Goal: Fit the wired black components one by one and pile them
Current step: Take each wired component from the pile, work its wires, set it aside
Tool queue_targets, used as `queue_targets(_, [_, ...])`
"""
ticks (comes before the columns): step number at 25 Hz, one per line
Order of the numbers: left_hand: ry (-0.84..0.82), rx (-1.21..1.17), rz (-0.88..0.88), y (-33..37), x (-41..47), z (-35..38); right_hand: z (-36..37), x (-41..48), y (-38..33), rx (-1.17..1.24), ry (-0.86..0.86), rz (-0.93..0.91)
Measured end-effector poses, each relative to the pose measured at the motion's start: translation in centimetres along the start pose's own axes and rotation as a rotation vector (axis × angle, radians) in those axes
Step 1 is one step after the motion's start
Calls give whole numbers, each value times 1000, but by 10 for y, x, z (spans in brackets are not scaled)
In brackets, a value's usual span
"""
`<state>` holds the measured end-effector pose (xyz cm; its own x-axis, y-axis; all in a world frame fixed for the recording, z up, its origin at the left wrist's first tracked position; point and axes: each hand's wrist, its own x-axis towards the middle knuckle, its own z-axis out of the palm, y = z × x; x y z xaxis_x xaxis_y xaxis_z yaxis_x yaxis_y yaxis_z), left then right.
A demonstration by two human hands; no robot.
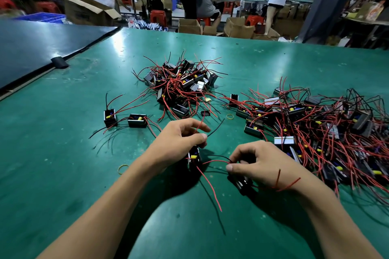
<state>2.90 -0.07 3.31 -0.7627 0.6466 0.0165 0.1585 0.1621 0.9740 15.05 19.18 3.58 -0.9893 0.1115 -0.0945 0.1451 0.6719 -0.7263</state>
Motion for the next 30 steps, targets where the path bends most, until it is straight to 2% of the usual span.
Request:
queue_targets(4, [-19,41,-23,1,-1,3,-7,-4,1,150,-64,40])
queue_targets(9, [-55,-41,22,2,-2,8,10,4,-5,56,130,-65])
queue_targets(12, [-11,-67,44,1,-1,8,12,7,-3,79,179,-40])
queue_targets(16, [21,-65,42,3,-1,7,9,7,7,123,387,16])
queue_targets(23, [27,-17,95,6,-5,14,24,11,-1,171,552,-62])
queue_targets(30, [69,-15,69,8,-4,21,36,13,-10,286,609,-97])
